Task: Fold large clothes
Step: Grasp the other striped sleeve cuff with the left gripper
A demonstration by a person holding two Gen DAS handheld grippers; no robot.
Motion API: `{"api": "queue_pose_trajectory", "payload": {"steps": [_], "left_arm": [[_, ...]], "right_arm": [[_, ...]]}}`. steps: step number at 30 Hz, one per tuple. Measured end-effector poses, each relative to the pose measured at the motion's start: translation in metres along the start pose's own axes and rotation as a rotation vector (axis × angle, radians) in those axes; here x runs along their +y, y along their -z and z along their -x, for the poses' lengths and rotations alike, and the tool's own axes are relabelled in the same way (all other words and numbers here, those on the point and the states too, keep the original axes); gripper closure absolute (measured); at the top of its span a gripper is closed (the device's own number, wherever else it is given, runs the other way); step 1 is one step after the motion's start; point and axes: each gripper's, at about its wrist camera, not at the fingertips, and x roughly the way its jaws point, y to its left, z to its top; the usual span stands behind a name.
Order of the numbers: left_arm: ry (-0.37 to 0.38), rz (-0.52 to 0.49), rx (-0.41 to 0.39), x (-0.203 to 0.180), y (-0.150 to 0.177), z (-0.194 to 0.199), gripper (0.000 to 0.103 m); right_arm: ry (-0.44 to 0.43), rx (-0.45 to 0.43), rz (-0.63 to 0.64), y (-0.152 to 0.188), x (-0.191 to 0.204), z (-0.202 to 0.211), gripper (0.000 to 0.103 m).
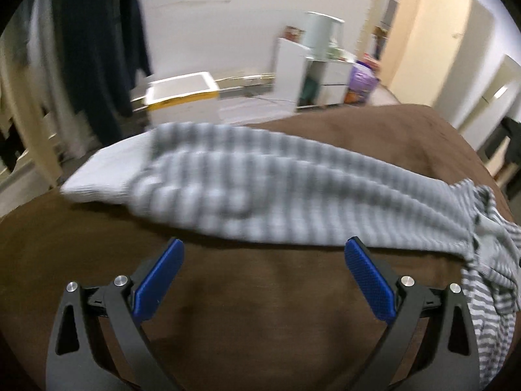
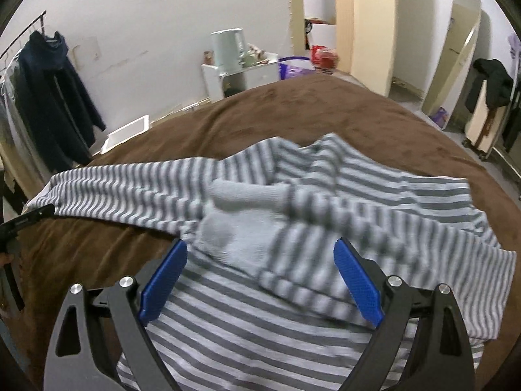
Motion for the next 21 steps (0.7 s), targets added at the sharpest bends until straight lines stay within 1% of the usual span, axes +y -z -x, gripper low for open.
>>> {"api": "queue_pose_trajectory", "payload": {"steps": [3, 7, 9, 11, 13, 15, 17, 19, 20, 21], "left_arm": [[-0.016, 0.037, -0.004, 0.027, -0.001, -0.005, 0.008], [-0.008, 0.082, -0.019, 0.052, 0.0, -0.012, 0.011], [0.018, 0.123, -0.025, 0.062, 0.001, -0.018, 0.013], [0.055, 0.179, -0.035, 0.071, 0.003, -0.025, 0.013], [0.063, 0.198, -0.041, 0.076, 0.003, -0.03, 0.013], [0.079, 0.206, -0.067, 0.077, 0.0, -0.034, 0.013], [0.112, 0.217, -0.095, 0.077, -0.007, -0.035, 0.013], [0.134, 0.223, -0.109, 0.076, -0.014, -0.037, 0.015], [0.131, 0.22, -0.109, 0.076, -0.017, -0.038, 0.016], [0.12, 0.208, -0.108, 0.074, -0.022, -0.041, 0.02]], "right_arm": [[-0.016, 0.015, 0.008, -0.001, 0.011, -0.009, 0.012], [-0.027, 0.026, 0.017, -0.001, 0.02, -0.019, 0.011], [-0.031, 0.033, 0.019, -0.001, 0.023, -0.023, 0.01], [-0.033, 0.035, 0.022, 0.0, 0.024, -0.024, 0.01], [-0.033, 0.037, 0.027, 0.001, 0.025, -0.026, 0.01], [-0.03, 0.042, 0.032, 0.003, 0.025, -0.028, 0.01], [-0.024, 0.051, 0.04, 0.006, 0.024, -0.032, 0.01], [-0.023, 0.057, 0.042, 0.008, 0.023, -0.035, 0.01], [-0.021, 0.063, 0.042, 0.008, 0.022, -0.038, 0.01], [-0.019, 0.066, 0.042, 0.009, 0.022, -0.04, 0.01]]}}
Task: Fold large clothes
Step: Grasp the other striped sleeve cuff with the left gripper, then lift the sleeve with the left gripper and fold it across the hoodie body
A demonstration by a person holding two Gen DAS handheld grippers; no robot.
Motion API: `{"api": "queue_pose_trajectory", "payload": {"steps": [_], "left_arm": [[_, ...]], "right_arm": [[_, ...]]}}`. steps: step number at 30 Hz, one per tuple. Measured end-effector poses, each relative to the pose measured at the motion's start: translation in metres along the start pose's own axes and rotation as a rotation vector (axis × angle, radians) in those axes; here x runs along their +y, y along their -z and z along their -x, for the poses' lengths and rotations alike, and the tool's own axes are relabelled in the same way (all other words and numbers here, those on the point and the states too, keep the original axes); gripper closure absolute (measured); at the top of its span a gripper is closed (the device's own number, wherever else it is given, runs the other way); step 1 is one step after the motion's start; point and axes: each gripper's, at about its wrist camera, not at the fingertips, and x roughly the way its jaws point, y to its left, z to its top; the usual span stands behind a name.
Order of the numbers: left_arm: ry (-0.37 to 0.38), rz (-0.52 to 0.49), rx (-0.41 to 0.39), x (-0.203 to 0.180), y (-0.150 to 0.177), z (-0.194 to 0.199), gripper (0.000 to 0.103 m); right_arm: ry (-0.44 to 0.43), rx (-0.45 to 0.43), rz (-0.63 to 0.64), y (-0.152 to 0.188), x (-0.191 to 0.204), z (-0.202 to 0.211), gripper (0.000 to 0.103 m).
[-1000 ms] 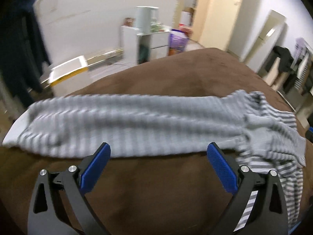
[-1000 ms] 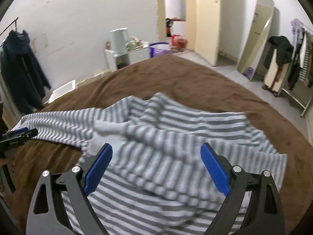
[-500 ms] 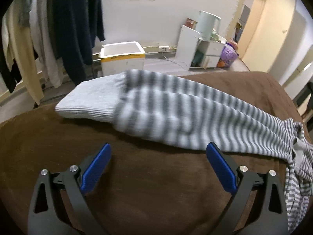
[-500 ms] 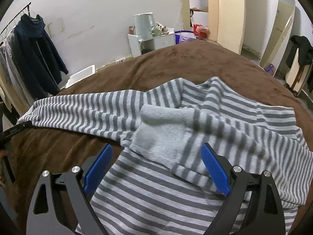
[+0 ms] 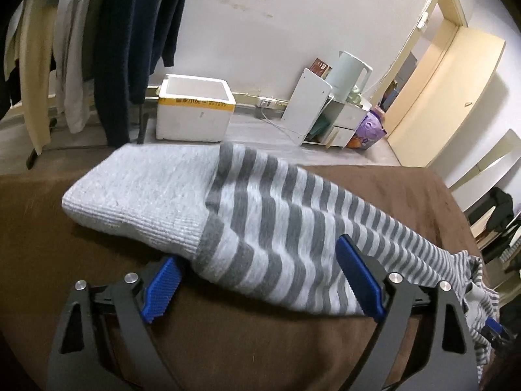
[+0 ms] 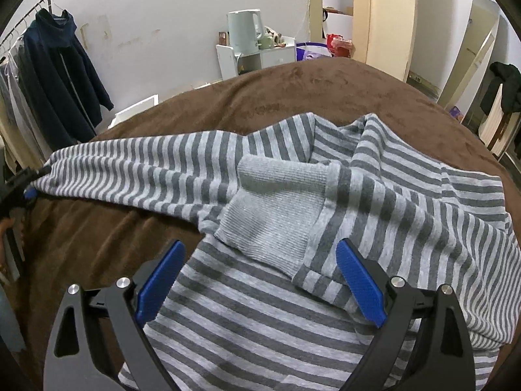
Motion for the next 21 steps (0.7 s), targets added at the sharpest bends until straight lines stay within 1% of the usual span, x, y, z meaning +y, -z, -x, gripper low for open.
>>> {"api": "queue_pose_trajectory", "payload": {"steps": [1, 2, 3, 4, 6, 9, 13, 17, 21], "left_arm": [[-0.009, -0.01, 0.0, -0.002, -0.003, -0.002, 0.024], [-0.01, -0.018, -0.003, -0.003, -0.006, -0.005, 0.043], [-0.004, -0.021, -0.001, -0.003, -0.008, -0.007, 0.072], [0.011, -0.02, 0.007, -0.002, -0.01, -0.01, 0.08], [0.022, -0.025, 0.002, -0.004, -0.012, -0.01, 0.081], [0.019, -0.065, -0.017, -0.012, -0.014, -0.005, 0.085], [0.032, -0.078, -0.045, -0.021, -0.02, 0.007, 0.086], [0.066, -0.069, -0.039, -0.031, -0.029, 0.02, 0.086], [0.086, -0.111, -0.055, -0.048, -0.037, 0.034, 0.087]], "right_arm": [[0.001, 0.003, -0.001, 0.0, 0.0, -0.003, 0.01], [0.002, 0.005, -0.001, -0.001, 0.0, -0.005, 0.01], [0.007, 0.005, 0.003, -0.002, 0.001, -0.007, 0.01], [0.014, 0.006, 0.009, -0.003, 0.002, -0.01, 0.01], [0.044, 0.01, 0.032, -0.006, 0.006, -0.018, 0.007], [0.077, 0.017, 0.054, -0.009, 0.012, -0.029, 0.007], [0.129, 0.041, 0.066, -0.01, 0.016, -0.044, 0.007], [0.15, 0.079, 0.05, -0.008, 0.011, -0.06, 0.005], [0.166, 0.094, 0.053, -0.004, 0.008, -0.069, 0.005]]}}
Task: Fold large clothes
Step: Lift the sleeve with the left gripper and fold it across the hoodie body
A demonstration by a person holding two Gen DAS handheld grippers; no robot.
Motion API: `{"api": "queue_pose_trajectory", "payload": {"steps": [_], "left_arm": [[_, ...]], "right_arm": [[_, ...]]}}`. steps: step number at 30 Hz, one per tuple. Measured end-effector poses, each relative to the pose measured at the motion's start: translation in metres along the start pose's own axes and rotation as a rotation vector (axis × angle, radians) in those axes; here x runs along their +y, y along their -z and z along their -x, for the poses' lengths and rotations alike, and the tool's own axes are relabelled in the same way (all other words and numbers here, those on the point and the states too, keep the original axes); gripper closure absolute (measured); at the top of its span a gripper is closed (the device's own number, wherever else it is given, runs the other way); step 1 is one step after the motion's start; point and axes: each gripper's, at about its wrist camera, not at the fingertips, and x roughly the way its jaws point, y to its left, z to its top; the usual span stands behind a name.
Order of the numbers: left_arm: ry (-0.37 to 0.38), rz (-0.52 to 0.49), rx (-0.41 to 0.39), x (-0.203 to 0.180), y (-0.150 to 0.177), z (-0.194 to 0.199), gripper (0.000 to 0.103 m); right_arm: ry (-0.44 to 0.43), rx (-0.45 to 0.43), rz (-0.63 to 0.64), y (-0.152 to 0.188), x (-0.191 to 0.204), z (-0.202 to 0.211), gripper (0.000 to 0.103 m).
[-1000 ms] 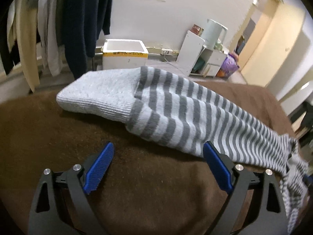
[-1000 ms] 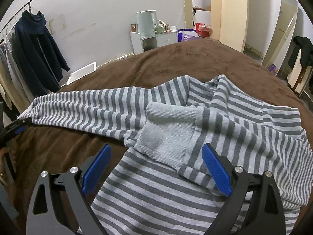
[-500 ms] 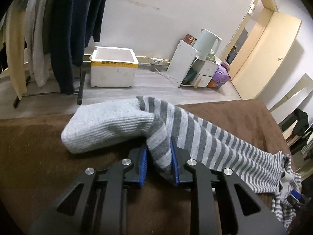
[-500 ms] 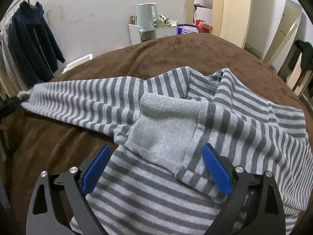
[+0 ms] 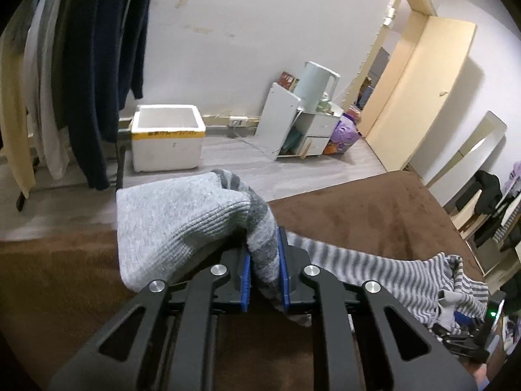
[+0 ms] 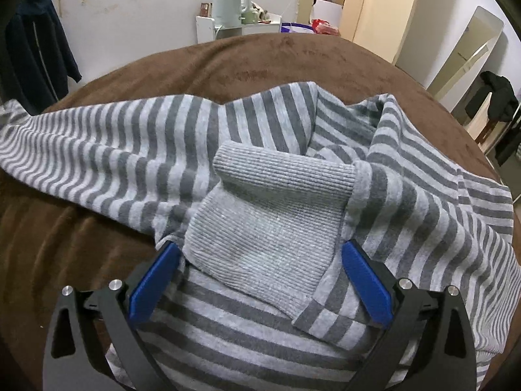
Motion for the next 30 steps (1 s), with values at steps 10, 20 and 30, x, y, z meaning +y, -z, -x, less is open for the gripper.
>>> {"api": "queue_pose_trajectory", "payload": {"steps": [10, 20, 30], "left_arm": [[0.054, -0.065, -0.031, -0.038, -0.018, 0.015, 0.087], [0.16, -0.158, -0.077, -0.104, -0.051, 0.043, 0.087], [0.411, -0.325, -0.143, -0.238, -0.085, 0.082, 0.087]], "right_arm": [[-0.008, -0.023, -0.018, 0.006, -0.004, 0.001, 0.005], [-0.084, -0.091, -0.138, -0.008, -0.03, 0.065, 0.006], [-0.008, -0.126, -0.287, 0.021, -0.105, 0.122, 0.006]]}}
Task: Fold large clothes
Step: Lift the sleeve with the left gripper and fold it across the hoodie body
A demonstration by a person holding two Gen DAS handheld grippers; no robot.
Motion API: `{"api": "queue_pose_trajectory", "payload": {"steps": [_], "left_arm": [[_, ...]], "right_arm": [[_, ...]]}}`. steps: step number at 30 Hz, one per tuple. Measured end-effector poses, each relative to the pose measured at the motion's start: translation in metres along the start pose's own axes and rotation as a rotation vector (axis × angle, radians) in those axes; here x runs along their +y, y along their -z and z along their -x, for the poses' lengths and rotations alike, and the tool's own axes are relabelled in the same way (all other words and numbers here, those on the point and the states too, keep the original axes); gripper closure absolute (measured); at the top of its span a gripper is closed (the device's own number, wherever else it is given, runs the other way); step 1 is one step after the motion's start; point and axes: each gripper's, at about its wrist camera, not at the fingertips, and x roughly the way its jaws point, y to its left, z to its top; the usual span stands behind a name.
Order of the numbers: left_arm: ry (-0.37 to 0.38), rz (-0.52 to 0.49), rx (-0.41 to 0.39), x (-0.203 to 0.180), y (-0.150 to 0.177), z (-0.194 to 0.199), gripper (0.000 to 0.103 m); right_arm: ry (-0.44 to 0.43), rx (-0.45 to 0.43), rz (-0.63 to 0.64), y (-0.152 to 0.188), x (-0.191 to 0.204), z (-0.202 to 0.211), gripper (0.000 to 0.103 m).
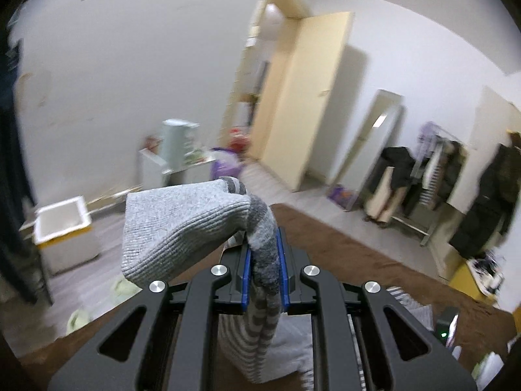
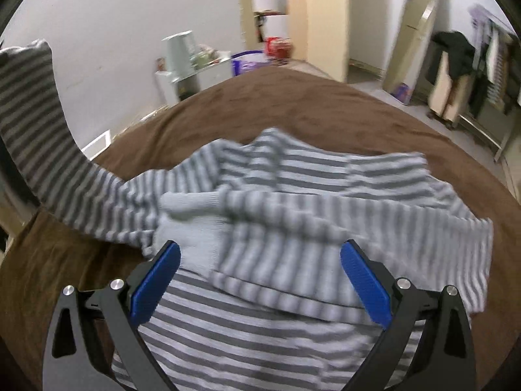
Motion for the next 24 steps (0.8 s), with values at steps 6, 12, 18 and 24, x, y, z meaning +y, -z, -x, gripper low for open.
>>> {"api": "queue_pose_trajectory", "payload": {"steps": [6, 12, 18, 24], "left_arm": [[0.145, -0.084, 0.0, -0.077, -0.018, -0.013, 0.087], [0.267, -0.18, 0.047, -0.16, -0.011, -0.029, 0.087], [0.388, -0.25, 0.12, -0.238, 0.024, -0.049, 0.087], [0.465, -0.266, 0.223, -0.298, 0.089, -0.086, 0.087]], "right_arm": [[0.058, -0.007, -0.128, 0.008, -0.061, 0.02, 0.006], [0.107, 0.018, -0.155, 0.024, -0.099, 0.036, 0.006], [0.13, 0.075, -0.172, 0.047, -0.138, 0.049, 0.006], [0.162, 0.079, -0.221, 0.073, -0.182, 0.079, 0.006]]}}
